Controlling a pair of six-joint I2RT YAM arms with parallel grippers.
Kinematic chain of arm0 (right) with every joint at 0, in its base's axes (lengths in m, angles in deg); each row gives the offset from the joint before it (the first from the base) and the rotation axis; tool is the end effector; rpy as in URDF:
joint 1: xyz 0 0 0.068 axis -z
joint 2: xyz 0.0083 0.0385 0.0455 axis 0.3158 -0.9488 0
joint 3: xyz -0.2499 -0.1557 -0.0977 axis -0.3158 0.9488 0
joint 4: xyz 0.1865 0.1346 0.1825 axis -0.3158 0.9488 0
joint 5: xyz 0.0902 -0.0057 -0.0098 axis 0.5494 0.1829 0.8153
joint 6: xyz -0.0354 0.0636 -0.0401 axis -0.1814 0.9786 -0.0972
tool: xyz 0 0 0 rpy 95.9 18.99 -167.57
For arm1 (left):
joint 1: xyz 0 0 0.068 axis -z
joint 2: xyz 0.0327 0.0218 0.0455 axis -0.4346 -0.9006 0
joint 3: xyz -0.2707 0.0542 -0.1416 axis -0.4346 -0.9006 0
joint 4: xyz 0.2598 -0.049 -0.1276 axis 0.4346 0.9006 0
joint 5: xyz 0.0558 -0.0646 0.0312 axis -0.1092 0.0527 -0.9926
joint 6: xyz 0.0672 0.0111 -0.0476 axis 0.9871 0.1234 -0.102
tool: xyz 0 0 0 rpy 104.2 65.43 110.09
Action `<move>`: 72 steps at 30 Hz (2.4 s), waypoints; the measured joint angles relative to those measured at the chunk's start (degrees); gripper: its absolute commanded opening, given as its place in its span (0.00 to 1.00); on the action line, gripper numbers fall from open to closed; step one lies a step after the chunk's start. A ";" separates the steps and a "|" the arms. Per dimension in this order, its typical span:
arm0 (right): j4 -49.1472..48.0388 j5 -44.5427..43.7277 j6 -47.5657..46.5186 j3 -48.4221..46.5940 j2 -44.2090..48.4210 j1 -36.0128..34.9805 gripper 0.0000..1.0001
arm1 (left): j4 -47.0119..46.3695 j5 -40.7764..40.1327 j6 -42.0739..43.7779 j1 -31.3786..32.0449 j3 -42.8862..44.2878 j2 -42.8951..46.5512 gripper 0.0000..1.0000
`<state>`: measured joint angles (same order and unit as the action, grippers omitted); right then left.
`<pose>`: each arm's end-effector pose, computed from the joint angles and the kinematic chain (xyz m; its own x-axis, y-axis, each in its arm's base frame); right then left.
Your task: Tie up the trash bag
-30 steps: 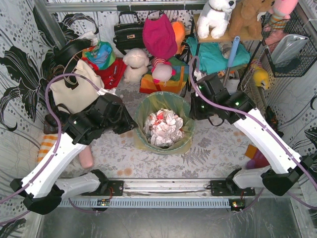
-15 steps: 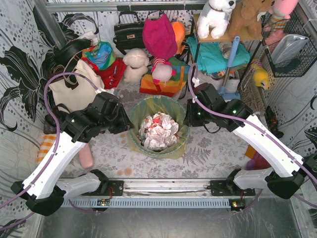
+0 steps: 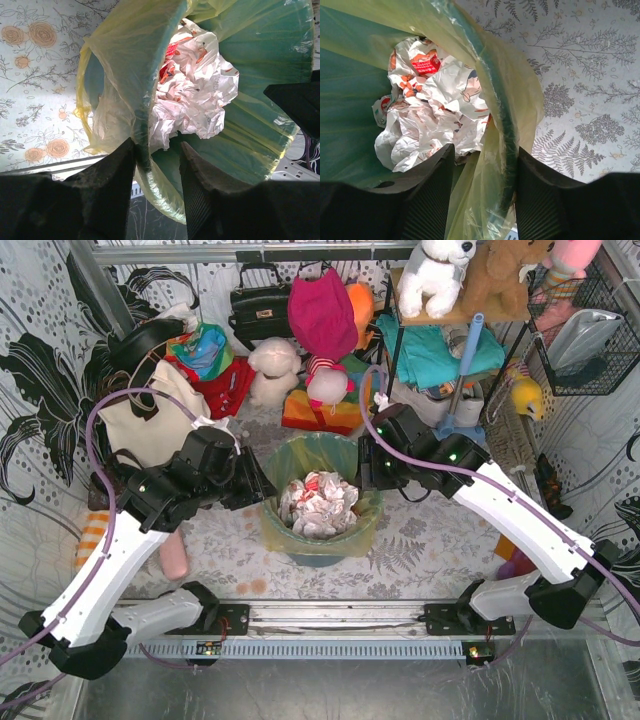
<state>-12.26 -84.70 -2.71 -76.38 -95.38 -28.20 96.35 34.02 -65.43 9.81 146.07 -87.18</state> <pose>0.2273 0.2324 0.4107 -0.7611 -0.0102 -0.6486 -0.3215 0.8744 0.3635 0.1707 -0.1243 0.4236 -0.8234 -0.2848 -0.4908 0.0138 0.8547 -0.5190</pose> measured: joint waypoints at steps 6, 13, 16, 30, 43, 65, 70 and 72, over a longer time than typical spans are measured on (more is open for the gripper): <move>0.09 -1.55 -1.11 -2.91 -0.13 -0.15 0.54 | 0.15 -0.07 -0.33 0.00 -0.13 0.39 0.52; 0.04 -4.90 -1.57 -6.67 0.74 -0.52 0.60 | 0.44 -0.83 -1.18 0.00 -1.22 3.52 0.62; 0.31 -7.28 -1.57 -6.91 2.64 -0.57 0.60 | 0.55 -1.31 -1.40 0.00 -1.64 5.01 0.64; 1.46 -21.09 2.64 4.48 22.77 -0.57 0.56 | 0.57 -9.38 -3.82 0.00 -3.30 12.44 0.70; -11.72 -11.69 15.47 38.95 32.26 -0.59 0.57 | -5.18 -20.46 -9.99 0.00 -25.81 29.68 0.70; -40.50 2.64 22.97 54.55 21.42 -0.57 0.42 | -15.28 -20.76 -16.85 0.00 -45.48 37.79 0.68; -40.48 1.05 23.12 55.80 22.69 -0.57 0.39 | -17.79 -20.13 -16.76 0.00 -45.75 35.08 0.67; -40.54 0.17 23.12 57.00 23.96 -0.57 0.39 | -19.04 -19.47 -16.55 0.00 -46.31 34.01 0.67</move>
<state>-52.80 -84.52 20.42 -19.38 -71.42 -28.77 77.31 14.54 -81.97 9.81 99.75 -53.17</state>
